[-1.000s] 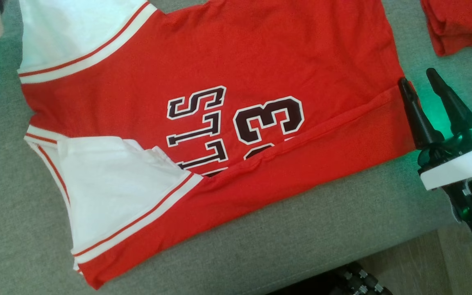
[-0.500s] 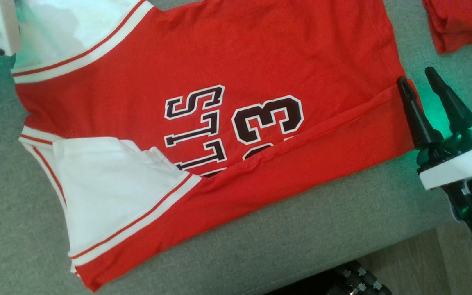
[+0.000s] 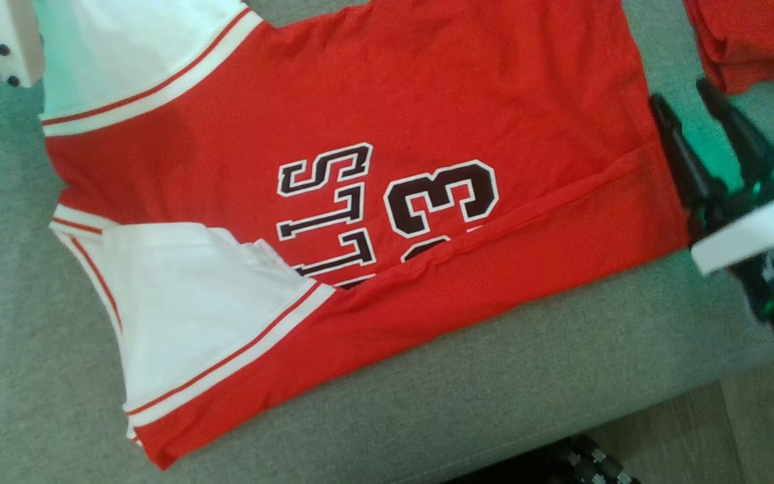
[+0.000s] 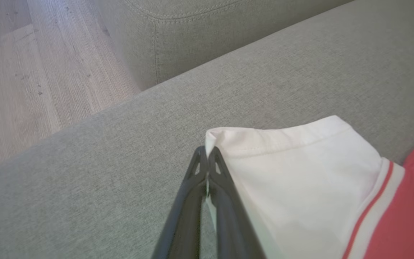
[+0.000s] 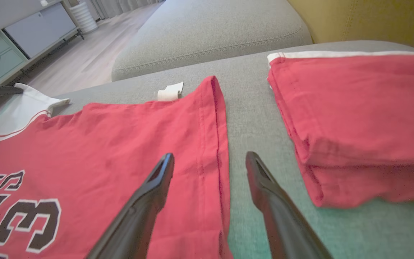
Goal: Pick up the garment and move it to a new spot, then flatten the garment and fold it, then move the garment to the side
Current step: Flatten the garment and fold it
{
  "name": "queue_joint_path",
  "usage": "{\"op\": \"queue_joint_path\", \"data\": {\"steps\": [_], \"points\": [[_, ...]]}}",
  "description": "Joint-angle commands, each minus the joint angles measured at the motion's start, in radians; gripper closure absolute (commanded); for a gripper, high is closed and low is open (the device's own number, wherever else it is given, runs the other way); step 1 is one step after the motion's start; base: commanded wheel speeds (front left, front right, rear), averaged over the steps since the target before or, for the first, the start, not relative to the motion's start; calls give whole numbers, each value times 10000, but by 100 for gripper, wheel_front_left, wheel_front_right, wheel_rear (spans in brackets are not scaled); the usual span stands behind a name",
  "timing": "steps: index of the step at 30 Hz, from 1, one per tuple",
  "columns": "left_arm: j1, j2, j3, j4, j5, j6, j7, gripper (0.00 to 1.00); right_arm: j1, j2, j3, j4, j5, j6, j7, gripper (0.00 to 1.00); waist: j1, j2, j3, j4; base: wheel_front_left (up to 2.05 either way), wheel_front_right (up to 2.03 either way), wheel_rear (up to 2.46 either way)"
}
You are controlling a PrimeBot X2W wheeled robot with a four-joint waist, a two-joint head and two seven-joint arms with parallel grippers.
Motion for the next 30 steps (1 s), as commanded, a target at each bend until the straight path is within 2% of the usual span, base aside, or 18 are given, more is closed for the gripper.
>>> {"op": "queue_joint_path", "data": {"steps": [1,7,12,17,25,26,27,29,30], "points": [[-222,333,444,-309,141,-38,-161,100,-265,-325,16,-94,82,67,262,0,0,0,-106,103,0,0,0],[-433,150,168,-529,649,-251,-748,100,-2081,95,285,821,-47,67,1937,0,0,0,-186,439,0,0,0],[-659,-139,25,-582,803,-347,-1005,100,-3325,598,416,2107,-165,67,2943,0,0,0,-97,857,0,0,0],[-806,-304,-81,-646,879,-459,-1215,100,-4218,846,336,3311,-480,67,3178,0,0,0,56,1265,0,0,0],[-803,-344,-132,-559,863,-513,-1386,100,-4654,1024,632,3644,-429,67,3206,0,0,0,12,1425,0,0,0],[-806,-363,-142,-548,863,-513,-1404,100,-4686,1020,660,3671,-417,67,3197,4,0,0,8,1436,0,0,0],[-807,-383,-153,-536,862,-516,-1425,100,-4713,1015,688,3693,-404,67,3189,16,0,0,3,1446,0,0,0],[-814,-423,-180,-501,868,-529,-1476,100,-4750,988,739,3733,-387,67,3174,51,0,0,-7,1468,0,0,0],[-814,-423,-180,-501,868,-529,-1476,100,-4750,988,739,3733,-387,67,3174,51,0,0,-7,1468,0,0,0]]}}
